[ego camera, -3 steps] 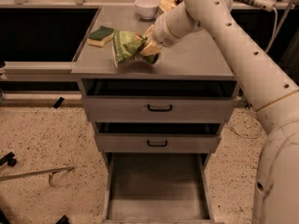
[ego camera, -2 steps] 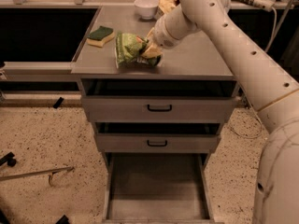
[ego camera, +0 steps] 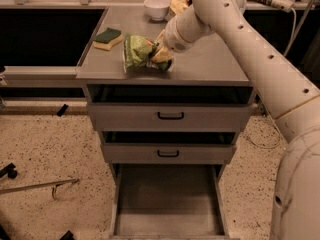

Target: Pick green jalapeno chip bag from bottom drawer and place on counter

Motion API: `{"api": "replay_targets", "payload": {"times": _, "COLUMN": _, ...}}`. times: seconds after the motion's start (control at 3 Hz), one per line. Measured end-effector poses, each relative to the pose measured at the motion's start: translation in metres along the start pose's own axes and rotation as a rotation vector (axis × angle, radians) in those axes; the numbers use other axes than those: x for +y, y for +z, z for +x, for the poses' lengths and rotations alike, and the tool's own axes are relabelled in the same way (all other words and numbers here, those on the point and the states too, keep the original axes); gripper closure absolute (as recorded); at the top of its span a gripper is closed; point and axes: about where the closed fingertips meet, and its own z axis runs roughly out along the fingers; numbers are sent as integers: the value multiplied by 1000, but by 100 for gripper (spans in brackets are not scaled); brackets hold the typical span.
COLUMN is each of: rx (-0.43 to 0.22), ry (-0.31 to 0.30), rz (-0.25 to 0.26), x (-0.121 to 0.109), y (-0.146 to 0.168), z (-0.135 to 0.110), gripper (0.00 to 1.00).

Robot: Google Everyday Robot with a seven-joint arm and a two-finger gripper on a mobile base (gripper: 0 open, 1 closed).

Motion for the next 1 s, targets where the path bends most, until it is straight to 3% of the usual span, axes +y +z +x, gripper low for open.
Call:
{"api": "replay_targets", "payload": {"times": 0.67, "rx": 0, "ry": 0, "rz": 0, "x": 0, "y": 0, "z": 0, "gripper": 11}}
{"api": "replay_targets", "payload": {"times": 1.0, "rx": 0, "ry": 0, "rz": 0, "x": 0, "y": 0, "z": 0, "gripper": 0}}
